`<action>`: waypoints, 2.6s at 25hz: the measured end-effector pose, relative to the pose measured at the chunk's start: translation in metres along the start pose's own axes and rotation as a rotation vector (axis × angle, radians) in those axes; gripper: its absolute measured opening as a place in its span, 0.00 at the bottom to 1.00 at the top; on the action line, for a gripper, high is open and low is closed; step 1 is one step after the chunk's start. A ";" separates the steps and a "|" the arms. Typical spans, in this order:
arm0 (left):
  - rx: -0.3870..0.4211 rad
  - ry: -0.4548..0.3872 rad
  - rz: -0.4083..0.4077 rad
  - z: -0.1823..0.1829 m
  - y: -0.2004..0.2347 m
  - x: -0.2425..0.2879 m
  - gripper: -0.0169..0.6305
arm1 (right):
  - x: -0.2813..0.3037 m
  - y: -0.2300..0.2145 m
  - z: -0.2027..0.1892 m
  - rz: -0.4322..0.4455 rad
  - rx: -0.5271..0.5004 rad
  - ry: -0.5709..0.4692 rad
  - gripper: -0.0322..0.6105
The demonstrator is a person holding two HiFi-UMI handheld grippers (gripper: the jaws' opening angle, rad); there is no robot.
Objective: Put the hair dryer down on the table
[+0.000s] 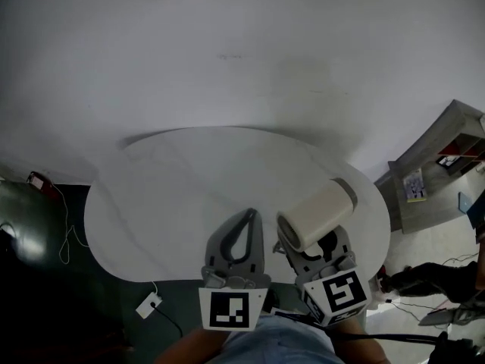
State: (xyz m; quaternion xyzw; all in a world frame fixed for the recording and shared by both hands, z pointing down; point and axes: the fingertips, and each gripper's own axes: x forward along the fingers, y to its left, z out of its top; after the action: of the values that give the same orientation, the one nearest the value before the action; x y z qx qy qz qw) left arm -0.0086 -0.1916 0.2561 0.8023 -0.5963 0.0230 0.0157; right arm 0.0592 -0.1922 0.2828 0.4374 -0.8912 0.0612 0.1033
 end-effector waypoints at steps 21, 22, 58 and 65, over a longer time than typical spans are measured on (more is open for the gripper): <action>0.019 0.198 -0.033 -0.082 0.098 0.101 0.05 | 0.154 -0.023 -0.084 0.001 0.041 0.246 0.39; 0.010 0.200 -0.033 -0.086 0.100 0.104 0.05 | 0.159 -0.025 -0.086 -0.003 0.038 0.252 0.39; -0.198 0.414 0.059 -0.193 0.173 0.150 0.05 | 0.263 -0.036 -0.165 0.033 0.134 0.619 0.39; -0.214 0.420 0.066 -0.200 0.183 0.152 0.05 | 0.271 -0.035 -0.178 0.028 0.144 0.680 0.40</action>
State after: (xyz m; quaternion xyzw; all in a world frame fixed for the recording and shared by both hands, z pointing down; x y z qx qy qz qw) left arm -0.1439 -0.3789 0.4641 0.7538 -0.6049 0.1265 0.2233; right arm -0.0515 -0.3854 0.5207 0.3859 -0.8052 0.2674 0.3624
